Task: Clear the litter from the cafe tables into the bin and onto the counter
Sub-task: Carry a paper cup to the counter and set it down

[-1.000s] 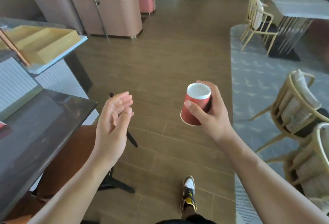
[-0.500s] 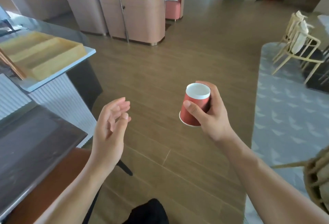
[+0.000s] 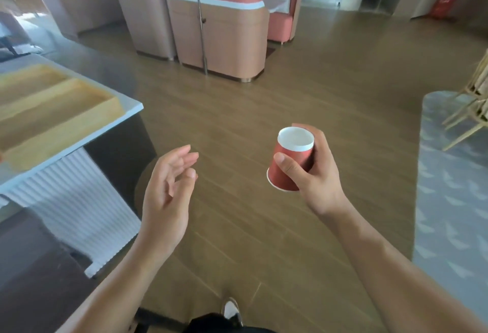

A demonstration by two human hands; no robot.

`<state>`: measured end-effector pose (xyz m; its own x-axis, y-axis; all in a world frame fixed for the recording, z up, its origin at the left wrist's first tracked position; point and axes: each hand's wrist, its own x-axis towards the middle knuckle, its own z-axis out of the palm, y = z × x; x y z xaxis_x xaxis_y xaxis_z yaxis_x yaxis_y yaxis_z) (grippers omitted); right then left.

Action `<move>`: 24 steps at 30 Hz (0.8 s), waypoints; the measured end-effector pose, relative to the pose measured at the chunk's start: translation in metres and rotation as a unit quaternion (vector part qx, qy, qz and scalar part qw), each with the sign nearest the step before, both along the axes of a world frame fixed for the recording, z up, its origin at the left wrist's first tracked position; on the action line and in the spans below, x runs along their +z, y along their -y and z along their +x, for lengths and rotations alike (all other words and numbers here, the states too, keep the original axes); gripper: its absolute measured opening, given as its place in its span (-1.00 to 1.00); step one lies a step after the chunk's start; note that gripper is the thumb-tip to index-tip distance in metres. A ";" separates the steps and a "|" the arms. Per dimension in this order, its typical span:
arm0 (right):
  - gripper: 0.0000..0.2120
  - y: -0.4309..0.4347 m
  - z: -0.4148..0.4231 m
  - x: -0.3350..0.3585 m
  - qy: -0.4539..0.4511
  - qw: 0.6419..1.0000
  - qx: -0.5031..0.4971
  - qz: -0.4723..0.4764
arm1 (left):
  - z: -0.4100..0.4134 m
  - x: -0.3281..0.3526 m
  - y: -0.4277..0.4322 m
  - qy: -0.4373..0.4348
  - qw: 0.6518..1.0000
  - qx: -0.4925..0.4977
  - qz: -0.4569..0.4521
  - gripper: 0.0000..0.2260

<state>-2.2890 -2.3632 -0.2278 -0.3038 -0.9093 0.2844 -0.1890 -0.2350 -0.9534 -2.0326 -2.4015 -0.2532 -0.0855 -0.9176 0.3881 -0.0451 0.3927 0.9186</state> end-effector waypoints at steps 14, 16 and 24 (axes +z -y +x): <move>-0.44 0.279 -0.074 -0.015 0.015 0.999 0.039 0.000 | -0.074 0.003 0.262 0.007 0.999 0.032 0.017 -0.67; -0.46 0.316 -0.089 -0.021 0.023 0.999 0.048 -0.003 | -0.089 -0.001 0.295 0.008 0.999 0.035 0.019 -0.66; -0.47 0.505 -0.168 -0.012 0.027 0.994 0.107 -0.002 | -0.172 -0.001 0.450 0.006 0.994 0.110 0.019 -0.67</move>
<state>-2.4575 -2.8682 -0.2398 -0.1182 -0.9538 0.2763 -0.0830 -0.2677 -0.9599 -2.2043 -2.8518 -0.2546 0.1139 -0.9285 0.3535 -0.1361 0.3379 0.9313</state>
